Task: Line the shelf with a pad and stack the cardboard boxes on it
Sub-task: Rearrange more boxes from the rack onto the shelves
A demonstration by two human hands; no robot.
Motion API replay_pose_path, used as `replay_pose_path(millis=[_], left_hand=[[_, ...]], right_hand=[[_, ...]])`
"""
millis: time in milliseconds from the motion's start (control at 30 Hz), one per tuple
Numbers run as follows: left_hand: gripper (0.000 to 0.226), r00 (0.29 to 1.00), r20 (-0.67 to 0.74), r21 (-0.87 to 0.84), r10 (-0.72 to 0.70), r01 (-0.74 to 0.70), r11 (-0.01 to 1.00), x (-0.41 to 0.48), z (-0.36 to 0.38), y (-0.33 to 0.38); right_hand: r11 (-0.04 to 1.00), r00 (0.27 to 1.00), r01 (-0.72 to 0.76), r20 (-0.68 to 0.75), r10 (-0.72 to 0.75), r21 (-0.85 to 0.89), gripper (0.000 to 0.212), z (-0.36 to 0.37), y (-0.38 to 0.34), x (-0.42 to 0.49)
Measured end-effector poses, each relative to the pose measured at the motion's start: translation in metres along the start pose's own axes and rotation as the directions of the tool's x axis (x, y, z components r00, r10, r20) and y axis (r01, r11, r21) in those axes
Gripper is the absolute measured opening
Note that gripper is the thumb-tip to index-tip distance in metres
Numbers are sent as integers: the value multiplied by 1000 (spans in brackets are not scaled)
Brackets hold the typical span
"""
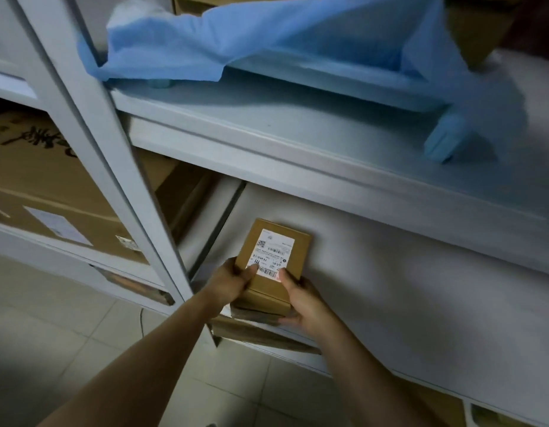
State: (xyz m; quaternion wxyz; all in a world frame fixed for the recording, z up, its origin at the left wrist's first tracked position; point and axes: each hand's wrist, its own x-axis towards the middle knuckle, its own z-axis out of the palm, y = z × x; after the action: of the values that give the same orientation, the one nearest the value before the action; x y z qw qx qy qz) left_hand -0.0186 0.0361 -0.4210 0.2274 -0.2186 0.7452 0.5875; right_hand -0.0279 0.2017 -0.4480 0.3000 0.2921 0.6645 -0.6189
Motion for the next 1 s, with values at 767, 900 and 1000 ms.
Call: replay_pose_path(millis=[767, 900, 1000], left_hand=[[81, 922, -350, 644, 167, 107, 757, 14, -28, 24], [75, 910, -319, 747, 263, 71, 660, 13, -22, 19], [78, 917, -290, 788, 273, 67, 612, 5, -16, 20]], right_hand=[[981, 992, 109, 76, -98, -163, 69, 89, -33, 5], [978, 990, 131, 70, -121, -160, 68, 93, -33, 6], [977, 997, 54, 58, -42, -208, 73, 86, -29, -2]])
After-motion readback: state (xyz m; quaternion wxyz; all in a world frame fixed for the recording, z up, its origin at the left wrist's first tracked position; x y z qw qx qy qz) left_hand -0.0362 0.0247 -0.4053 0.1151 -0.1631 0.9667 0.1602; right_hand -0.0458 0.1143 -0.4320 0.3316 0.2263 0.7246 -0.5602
